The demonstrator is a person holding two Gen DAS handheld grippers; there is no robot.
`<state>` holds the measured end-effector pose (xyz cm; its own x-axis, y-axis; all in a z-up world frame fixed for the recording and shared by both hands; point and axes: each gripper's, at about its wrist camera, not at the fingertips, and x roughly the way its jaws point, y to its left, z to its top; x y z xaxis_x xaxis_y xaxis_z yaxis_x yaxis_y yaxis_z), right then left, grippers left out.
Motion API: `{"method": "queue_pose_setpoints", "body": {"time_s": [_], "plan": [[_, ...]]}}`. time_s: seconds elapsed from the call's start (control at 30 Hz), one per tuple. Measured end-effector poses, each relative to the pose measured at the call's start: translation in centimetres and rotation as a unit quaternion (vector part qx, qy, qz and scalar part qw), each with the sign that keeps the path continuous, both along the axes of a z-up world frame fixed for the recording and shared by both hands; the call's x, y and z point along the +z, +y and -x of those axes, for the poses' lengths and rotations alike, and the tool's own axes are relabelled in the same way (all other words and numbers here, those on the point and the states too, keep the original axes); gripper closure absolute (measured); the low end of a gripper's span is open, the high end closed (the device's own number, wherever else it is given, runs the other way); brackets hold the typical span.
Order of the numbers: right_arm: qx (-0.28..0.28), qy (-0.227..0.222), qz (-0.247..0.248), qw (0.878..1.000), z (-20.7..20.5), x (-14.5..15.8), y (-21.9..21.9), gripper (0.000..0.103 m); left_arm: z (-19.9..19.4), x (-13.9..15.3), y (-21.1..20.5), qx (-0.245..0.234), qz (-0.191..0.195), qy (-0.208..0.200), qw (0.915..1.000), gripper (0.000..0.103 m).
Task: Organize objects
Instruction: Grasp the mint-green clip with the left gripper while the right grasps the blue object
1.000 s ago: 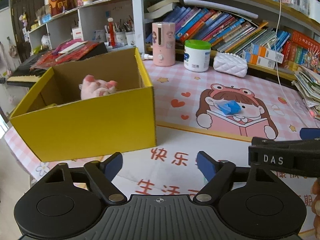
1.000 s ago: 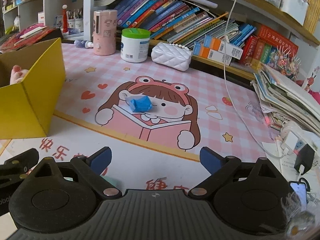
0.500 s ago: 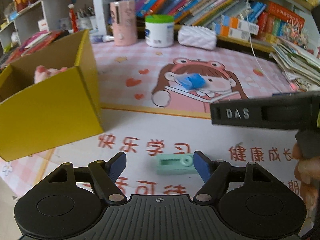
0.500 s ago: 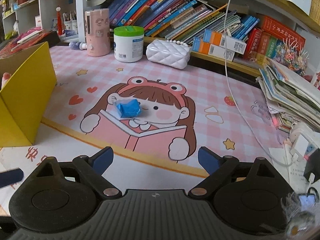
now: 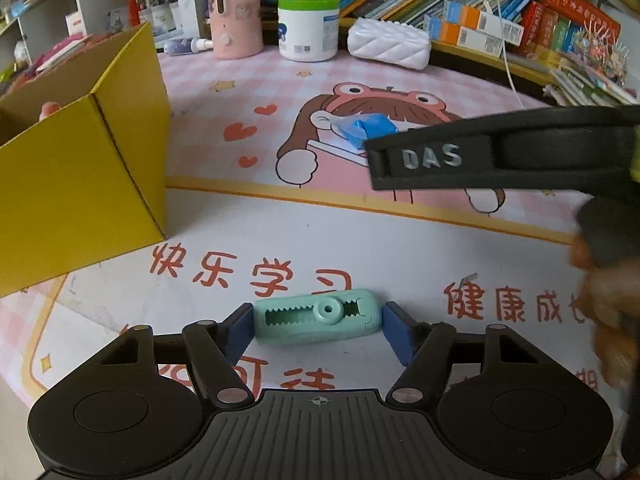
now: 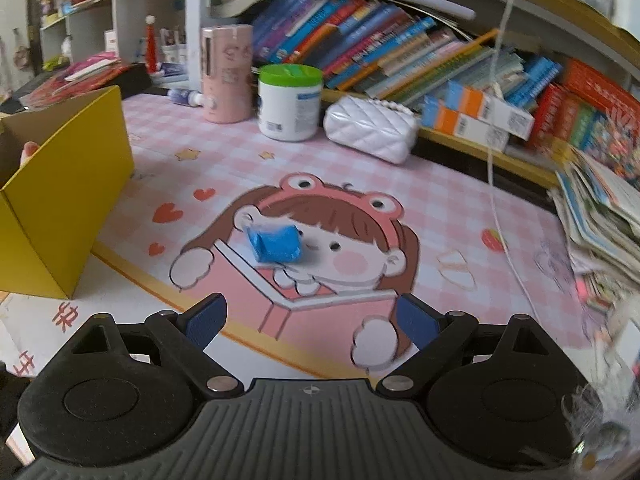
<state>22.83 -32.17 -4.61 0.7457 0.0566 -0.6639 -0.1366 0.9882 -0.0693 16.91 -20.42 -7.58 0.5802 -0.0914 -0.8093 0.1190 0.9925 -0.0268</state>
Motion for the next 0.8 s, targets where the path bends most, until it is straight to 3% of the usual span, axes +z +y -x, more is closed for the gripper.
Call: {"method": "queue_pose_setpoints", "body": {"time_s": [0.17,0.4,0.53,0.6,0.63,0.8], "plan": [[0.025,-0.014,0.000,1.000,-2.5,-0.7,0.5,0.011,0.6,1.4,1.2,0.019,0.007,-0.037,0.9991,0.035],[0.045,-0.009,-0.010,0.999,-6.8,-2.2,1.2,0.016,0.9,2.2,3.8,0.067,0.000,-0.041,0.9969,0.035],[0.040,0.017,-0.029,0.999,-9.0,-3.0,1.3,0.028,1.2,2.5,5.0,0.090,0.001,-0.043,0.9950,0.035],[0.036,0.027,-0.038,0.998,-9.6,-3.3,1.4,0.045,1.4,2.7,5.4,0.095,-0.001,-0.046,0.9944,0.035],[0.035,0.034,-0.043,0.998,-9.9,-3.5,1.4,0.059,1.5,2.8,5.5,0.096,-0.001,-0.048,0.9942,0.035],[0.029,0.041,-0.053,0.997,-9.9,-3.6,1.3,0.065,1.8,3.2,6.2,0.104,0.001,-0.055,0.9930,0.035]]}}
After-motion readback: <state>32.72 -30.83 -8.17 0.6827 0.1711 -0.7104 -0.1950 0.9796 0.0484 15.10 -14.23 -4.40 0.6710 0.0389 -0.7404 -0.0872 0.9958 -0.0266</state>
